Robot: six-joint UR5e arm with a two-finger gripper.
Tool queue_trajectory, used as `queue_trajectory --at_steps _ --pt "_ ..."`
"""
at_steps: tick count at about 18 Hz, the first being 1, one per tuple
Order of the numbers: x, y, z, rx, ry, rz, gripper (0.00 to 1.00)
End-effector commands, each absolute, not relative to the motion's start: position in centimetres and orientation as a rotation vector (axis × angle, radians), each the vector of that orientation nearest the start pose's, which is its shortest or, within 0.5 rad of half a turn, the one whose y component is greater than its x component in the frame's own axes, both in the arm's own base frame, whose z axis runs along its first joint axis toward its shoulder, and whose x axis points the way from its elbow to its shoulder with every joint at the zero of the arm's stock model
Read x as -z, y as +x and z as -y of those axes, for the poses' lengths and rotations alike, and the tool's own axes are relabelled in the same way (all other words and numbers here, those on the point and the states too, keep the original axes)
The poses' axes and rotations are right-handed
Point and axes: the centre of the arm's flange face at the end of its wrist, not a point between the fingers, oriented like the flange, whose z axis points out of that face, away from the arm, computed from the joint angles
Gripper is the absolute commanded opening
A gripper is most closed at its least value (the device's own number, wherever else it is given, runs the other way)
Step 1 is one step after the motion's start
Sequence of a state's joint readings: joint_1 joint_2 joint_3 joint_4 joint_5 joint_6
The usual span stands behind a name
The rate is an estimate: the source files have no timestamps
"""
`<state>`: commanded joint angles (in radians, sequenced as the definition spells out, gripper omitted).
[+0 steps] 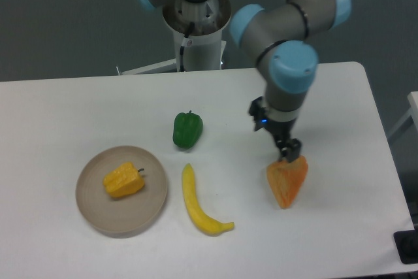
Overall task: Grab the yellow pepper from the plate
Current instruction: 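Move the gripper over the plate above the yellow pepper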
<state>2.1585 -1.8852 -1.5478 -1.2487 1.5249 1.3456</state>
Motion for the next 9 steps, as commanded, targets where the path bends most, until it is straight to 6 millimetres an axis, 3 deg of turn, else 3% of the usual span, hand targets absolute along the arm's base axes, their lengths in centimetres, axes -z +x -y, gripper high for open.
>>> queue_trajectory --at_steps 1,5,9 --pt "-35.7 -21.1 -58.9 0.009 -2.868 -1.126 1.0" --pt "-35.4 -13.3 -61.2 0.027 -2.864 -1.146 1.0" --pt "-34.5 -7.7 -63.0 0.034 -2.873 -1.137 1.0"
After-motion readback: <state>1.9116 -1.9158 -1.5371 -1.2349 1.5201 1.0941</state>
